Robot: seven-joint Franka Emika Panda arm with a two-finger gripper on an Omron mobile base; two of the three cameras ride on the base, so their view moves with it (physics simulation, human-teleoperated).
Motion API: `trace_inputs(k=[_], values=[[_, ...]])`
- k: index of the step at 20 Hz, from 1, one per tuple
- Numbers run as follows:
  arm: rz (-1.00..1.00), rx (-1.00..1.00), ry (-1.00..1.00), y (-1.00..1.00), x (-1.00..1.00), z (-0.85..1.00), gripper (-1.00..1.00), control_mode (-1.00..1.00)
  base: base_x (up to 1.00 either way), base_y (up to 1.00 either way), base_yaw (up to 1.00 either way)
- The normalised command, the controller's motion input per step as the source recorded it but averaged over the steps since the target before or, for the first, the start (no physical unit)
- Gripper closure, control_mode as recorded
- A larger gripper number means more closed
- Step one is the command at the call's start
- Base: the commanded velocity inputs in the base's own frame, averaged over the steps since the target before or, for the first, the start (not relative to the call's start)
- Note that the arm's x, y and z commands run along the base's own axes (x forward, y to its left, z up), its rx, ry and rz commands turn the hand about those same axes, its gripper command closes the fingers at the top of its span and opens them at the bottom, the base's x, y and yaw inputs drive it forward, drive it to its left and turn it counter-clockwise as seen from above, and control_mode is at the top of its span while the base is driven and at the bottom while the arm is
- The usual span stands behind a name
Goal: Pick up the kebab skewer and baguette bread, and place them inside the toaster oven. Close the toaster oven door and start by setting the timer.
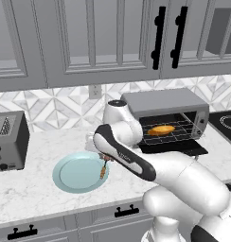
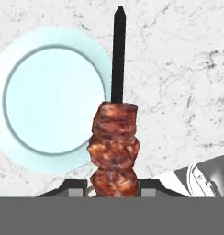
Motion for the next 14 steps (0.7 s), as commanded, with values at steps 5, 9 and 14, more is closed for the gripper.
trace_inputs(k=[5,9,14], values=[[-0.45,0.04,-0.07,-0.65,-0.5,0.56,1.0,-1.0,0.0,0.0,0.0],[-0.4,0.07,-0.07,-0.65,-0.4,0.61,1.0,-1.0,0.0,0.0,0.0],[-0.2,0.13,-0.11,-0.75,-0.25,0.48,1.0,-1.0,0.0,0.0,0.0]])
